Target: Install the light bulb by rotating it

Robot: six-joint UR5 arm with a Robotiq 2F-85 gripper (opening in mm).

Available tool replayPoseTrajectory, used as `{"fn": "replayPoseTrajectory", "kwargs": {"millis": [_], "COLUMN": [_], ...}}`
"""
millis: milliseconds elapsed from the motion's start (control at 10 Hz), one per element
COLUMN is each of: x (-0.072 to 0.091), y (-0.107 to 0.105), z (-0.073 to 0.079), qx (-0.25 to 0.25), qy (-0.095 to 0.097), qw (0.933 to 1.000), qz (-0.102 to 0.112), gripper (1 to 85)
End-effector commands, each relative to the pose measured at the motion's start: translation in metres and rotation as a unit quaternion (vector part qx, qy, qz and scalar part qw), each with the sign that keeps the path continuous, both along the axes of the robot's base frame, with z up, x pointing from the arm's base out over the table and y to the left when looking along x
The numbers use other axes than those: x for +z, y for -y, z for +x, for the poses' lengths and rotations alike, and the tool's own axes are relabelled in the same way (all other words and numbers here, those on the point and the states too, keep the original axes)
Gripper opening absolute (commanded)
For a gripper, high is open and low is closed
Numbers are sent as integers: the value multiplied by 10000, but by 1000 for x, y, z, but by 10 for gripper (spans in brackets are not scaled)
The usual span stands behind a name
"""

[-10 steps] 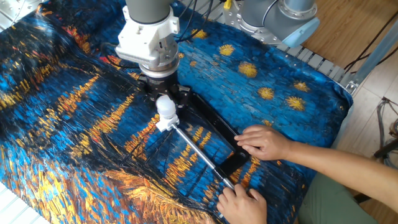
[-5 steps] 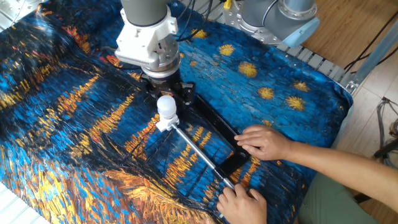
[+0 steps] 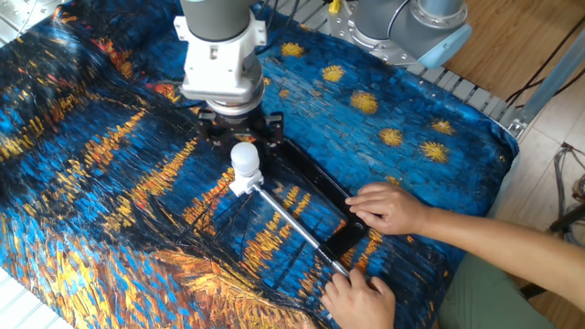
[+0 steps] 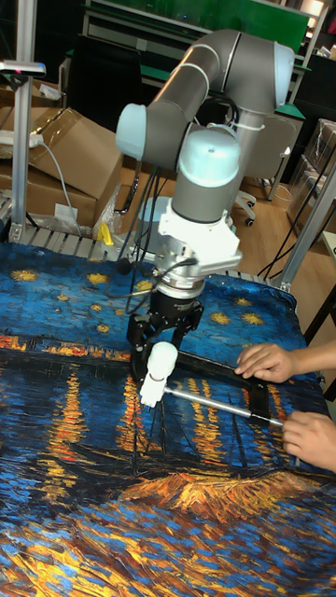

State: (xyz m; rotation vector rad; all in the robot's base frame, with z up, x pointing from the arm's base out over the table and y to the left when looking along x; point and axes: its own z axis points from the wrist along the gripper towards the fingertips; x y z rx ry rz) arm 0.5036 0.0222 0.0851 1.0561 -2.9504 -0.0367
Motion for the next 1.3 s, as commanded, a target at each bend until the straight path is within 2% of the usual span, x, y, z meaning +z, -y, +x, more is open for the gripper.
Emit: {"fn": "replayPoseTrajectory", "kwargs": {"millis": [0,300,400,800,1000,1200], "x": [10,6,4,-10,-10,-12], "y": [-10,-13,-13,-10,-5,-9], "z": [17,23,22,6,4,8], "qx": [889,1668,1895,2240,2482,2687], "qy": [252,439,447,447,398,462], "qw": [9957,9847,9805,9731,9672,9616], "qz": [-63,-230,-263,-284,-375,-329], "gripper": [717,707,703,703,683,663]}}
